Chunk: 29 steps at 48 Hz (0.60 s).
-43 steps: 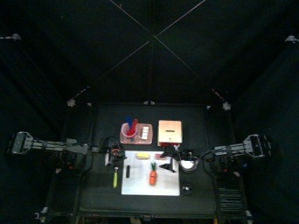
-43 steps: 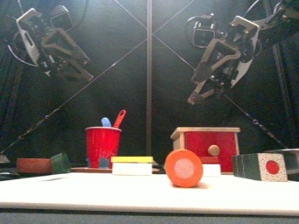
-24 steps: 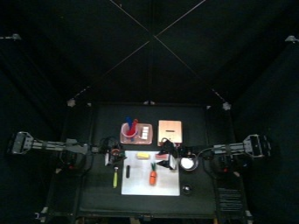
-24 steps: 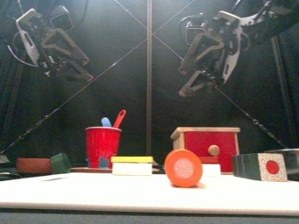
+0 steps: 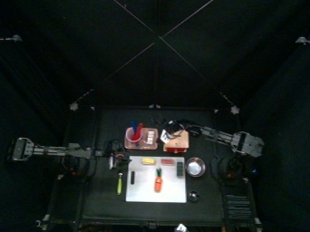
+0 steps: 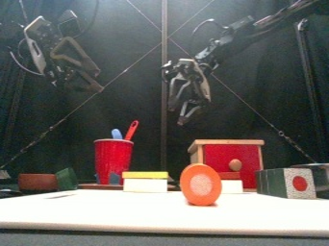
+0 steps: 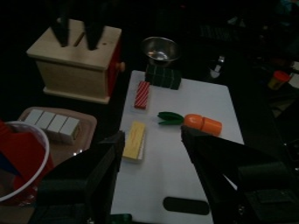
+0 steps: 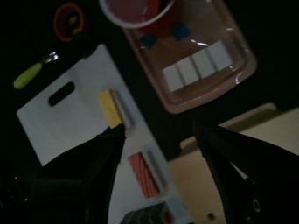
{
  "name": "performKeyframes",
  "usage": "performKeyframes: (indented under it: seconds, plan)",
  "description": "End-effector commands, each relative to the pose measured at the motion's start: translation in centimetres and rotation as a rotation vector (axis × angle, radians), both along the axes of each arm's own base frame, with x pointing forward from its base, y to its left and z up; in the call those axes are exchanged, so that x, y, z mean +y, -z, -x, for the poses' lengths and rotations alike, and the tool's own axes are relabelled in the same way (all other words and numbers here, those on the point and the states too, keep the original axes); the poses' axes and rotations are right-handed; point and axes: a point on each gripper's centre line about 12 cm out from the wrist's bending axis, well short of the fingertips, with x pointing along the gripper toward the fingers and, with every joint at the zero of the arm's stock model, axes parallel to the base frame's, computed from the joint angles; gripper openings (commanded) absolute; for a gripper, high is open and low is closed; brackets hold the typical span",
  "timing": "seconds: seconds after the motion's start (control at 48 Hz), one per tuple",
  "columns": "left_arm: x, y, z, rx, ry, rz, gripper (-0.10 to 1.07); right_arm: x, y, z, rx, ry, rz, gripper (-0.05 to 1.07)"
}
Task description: Cut the carrot
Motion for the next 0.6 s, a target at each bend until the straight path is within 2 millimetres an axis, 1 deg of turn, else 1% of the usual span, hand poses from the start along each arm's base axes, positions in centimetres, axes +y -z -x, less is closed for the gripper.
performKeyframes:
  seconds: [0.0, 0.062, 0.146, 0.208, 0.271, 0.438, 0.583]
  plan:
    - [0.3, -0.4, -0.1, -0.016, -0.008, -0.007, 0.9, -2.2, -2.0, -1.9, 0.018, -0.045, -0.011, 0.94]
    - [0.5, -0.3, 0.0, -0.013, -0.016, -0.006, 0.9, -3.3, -1.9, -3.4, 0.046, -0.096, -0.032, 0.94]
    - [0.6, -0.1, 0.1, -0.008, -0.022, -0.01, 0.9, -4.5, -2.2, -5.0, 0.038, -0.127, -0.05, 0.94]
    - [0.7, 0.2, 0.3, -0.001, -0.026, -0.008, 0.9, -5.6, -2.8, -6.0, 0.014, -0.133, -0.046, 0.94]
    - [0.7, 0.4, 0.4, 0.002, -0.026, -0.006, 0.9, -6.4, -2.9, -6.8, -0.003, -0.136, -0.044, 0.94]
    - [0.7, 0.6, 0.6, 0.005, -0.028, -0.002, 0.9, -7.5, -2.5, -8.8, -0.016, -0.169, -0.032, 0.94]
    - [0.7, 0.6, 0.6, 0.003, -0.03, 0.002, 0.9, -7.9, -2.2, -9.7, -0.023, -0.177, -0.026, 0.94]
